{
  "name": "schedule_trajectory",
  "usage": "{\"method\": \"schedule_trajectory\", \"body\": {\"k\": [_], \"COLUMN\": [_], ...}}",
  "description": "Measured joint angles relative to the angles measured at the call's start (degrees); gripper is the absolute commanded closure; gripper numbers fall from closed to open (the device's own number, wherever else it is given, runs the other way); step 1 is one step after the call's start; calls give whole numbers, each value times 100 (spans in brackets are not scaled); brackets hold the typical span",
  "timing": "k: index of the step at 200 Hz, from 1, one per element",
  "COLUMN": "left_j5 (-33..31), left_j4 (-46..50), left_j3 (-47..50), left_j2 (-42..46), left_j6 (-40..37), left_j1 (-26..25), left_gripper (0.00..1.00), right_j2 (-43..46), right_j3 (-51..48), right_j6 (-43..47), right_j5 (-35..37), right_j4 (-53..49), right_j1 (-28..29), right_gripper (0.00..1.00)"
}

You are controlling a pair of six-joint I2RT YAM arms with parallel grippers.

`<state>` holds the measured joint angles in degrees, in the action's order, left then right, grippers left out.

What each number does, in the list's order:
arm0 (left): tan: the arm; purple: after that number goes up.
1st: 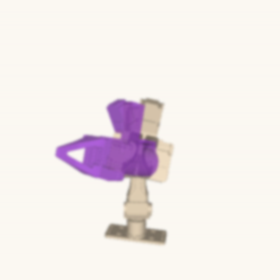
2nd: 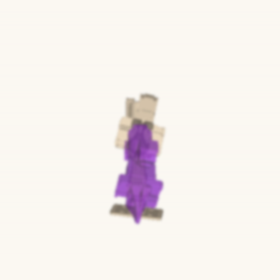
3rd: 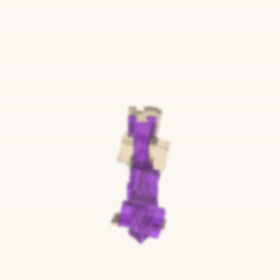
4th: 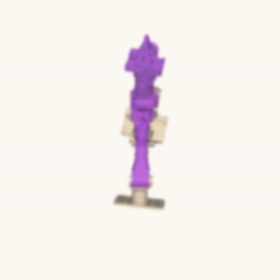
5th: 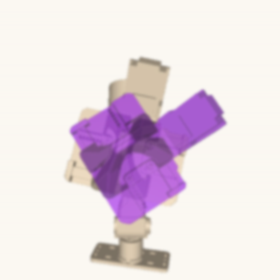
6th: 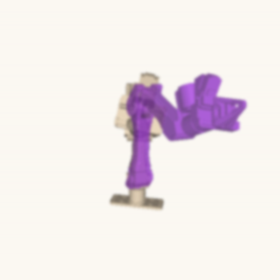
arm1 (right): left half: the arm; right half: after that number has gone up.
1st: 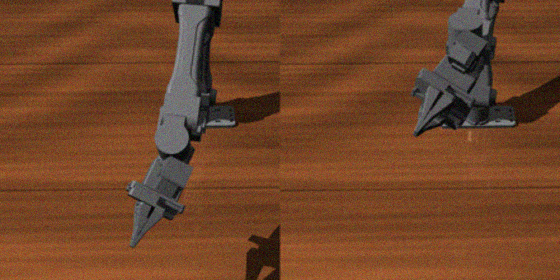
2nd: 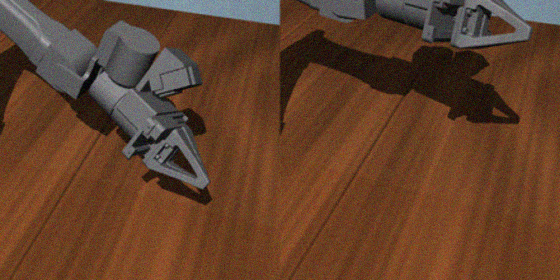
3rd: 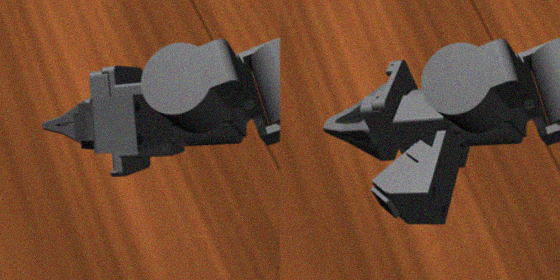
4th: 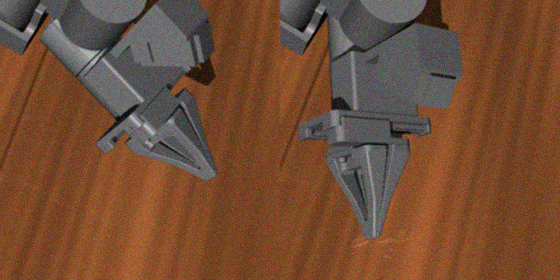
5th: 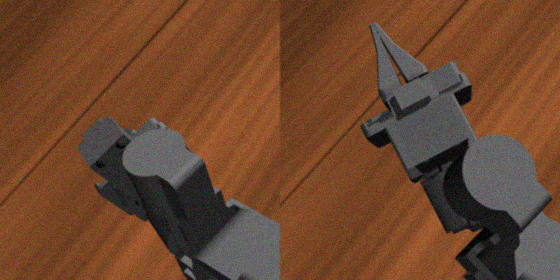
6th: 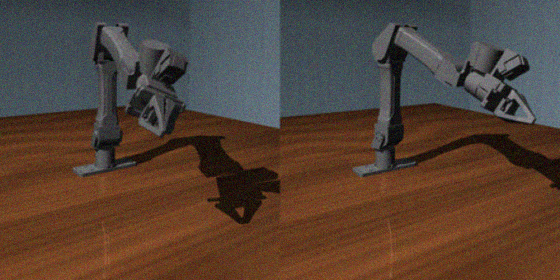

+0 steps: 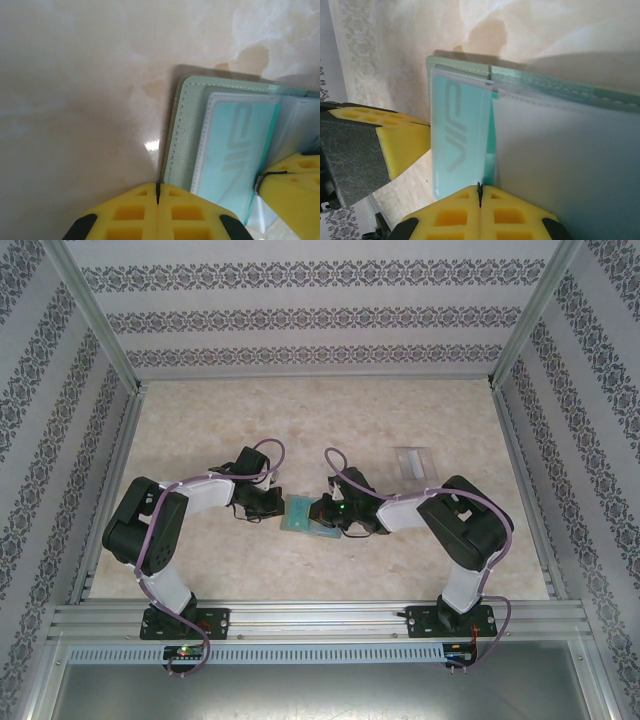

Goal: Put the credit cards into the card holder

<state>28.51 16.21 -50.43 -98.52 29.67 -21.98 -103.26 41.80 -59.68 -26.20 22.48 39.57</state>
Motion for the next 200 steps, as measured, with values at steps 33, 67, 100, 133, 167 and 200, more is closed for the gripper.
{"method": "schedule_trajectory", "body": {"k": [33, 67, 100, 133, 167, 200], "left_j5": [15, 13, 9, 9, 13, 13], "left_j4": [-2, 0, 0, 0, -7, -7], "left_j3": [0, 0, 0, 0, 7, 7], "left_j2": [0, 0, 11, 11, 11, 11], "left_j6": [13, 13, 13, 13, 15, 15], "left_j1": [0, 0, 0, 0, 0, 0], "left_gripper": [100, 100, 100, 100, 100, 100], "right_j2": [-111, -59, 516, 1443, 1875, 1851], "right_j3": [131, 144, 90, -129, -472, -621], "right_j6": [-11, 33, 243, 492, 505, 411], "right_j5": [-11, 22, 186, 708, 1093, 1305], "right_j4": [-4, -118, -595, -1145, -1506, -1867], "right_j1": [42, 44, 44, 160, 192, 258], "right_gripper": [100, 93, 85, 66, 63, 63]}}
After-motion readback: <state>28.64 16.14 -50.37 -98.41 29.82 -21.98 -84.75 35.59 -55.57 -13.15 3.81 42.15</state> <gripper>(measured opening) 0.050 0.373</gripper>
